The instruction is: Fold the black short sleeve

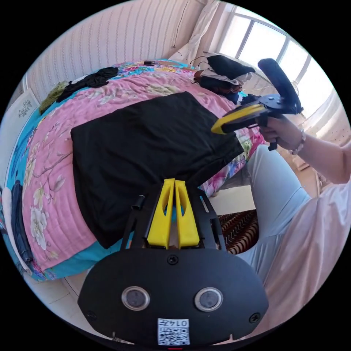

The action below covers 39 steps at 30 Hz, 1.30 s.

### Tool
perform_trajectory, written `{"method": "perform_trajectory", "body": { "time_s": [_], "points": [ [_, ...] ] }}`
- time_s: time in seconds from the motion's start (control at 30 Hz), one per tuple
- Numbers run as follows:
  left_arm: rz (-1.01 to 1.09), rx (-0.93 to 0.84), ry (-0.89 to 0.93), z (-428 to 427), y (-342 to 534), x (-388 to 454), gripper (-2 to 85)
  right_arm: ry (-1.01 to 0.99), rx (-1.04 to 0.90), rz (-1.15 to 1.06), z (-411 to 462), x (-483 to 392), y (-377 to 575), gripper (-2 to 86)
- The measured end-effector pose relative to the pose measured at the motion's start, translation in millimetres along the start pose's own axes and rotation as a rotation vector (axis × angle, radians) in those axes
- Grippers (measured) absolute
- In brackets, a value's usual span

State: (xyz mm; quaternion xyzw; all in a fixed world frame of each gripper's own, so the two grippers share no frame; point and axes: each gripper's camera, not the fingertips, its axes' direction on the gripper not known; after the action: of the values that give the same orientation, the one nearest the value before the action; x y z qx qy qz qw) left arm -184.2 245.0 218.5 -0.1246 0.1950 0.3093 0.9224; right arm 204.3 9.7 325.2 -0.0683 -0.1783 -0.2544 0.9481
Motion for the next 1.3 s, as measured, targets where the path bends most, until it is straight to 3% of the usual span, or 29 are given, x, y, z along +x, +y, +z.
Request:
{"method": "perform_trajectory", "body": {
  "time_s": [0.17, 0.23, 0.27, 0.43, 0.57, 0.67, 0.77, 0.83, 0.93, 1.07, 1.2, 1.3],
  "points": [
    [0.067, 0.003, -0.006, 37.3, -26.8, 37.3, -1.0, 0.121, -0.062, -0.002, 45.6, 8.7, -82.3, -0.4],
    [0.083, -0.072, -0.02, 61.9, -26.8, 44.8, -1.0, 0.119, -0.142, 0.032, 76.4, 16.3, -98.7, -0.5],
    [0.091, -0.022, -0.034, 66.1, -21.9, 48.1, -1.0, 0.09, -0.221, 0.056, 100.6, 22.5, -102.5, -0.5],
    [0.116, -0.03, -0.013, 64.3, -23.2, 56.7, -1.0, -0.017, -0.239, 0.103, 97.3, 37.4, -106.6, -0.7],
    [0.101, -0.006, 0.003, 59.9, -27.4, 61.1, -1.0, 0.093, -0.164, 0.027, 80.2, 39.7, -129.4, -0.6],
    [0.13, -0.034, 0.024, 78.3, -26.8, 63.4, -1.0, 0.142, -0.301, 0.048, 121.9, 58.3, -142.1, -0.5],
    [0.16, -0.046, 0.041, 78.6, -33.9, 62.6, -1.0, 0.103, -0.278, 0.12, 123.4, 72.1, -138.0, -0.5],
    [0.145, -0.068, 0.073, 75.5, -39.5, 59.0, -1.0, 0.071, -0.243, 0.117, 114.3, 78.1, -127.3, -0.4],
    [0.087, -0.063, 0.139, 57.9, -45.6, 50.3, -0.9, -0.003, -0.032, 0.157, 66.4, 92.6, -83.0, -0.3],
    [-0.052, 0.042, 0.129, 21.1, -46.6, 28.8, -0.2, -0.024, 0.223, 0.302, -5.2, 111.9, 37.0, 0.7],
    [-0.051, 0.172, 0.093, 0.6, -69.3, 7.7, 4.7, -0.011, 0.234, 0.515, -16.4, 121.0, 154.4, 6.6],
    [0.008, 0.148, 0.09, 7.6, -109.9, -2.3, 7.8, -0.063, 0.23, 0.627, -4.7, 123.7, 204.9, 11.4]
  ]
}}
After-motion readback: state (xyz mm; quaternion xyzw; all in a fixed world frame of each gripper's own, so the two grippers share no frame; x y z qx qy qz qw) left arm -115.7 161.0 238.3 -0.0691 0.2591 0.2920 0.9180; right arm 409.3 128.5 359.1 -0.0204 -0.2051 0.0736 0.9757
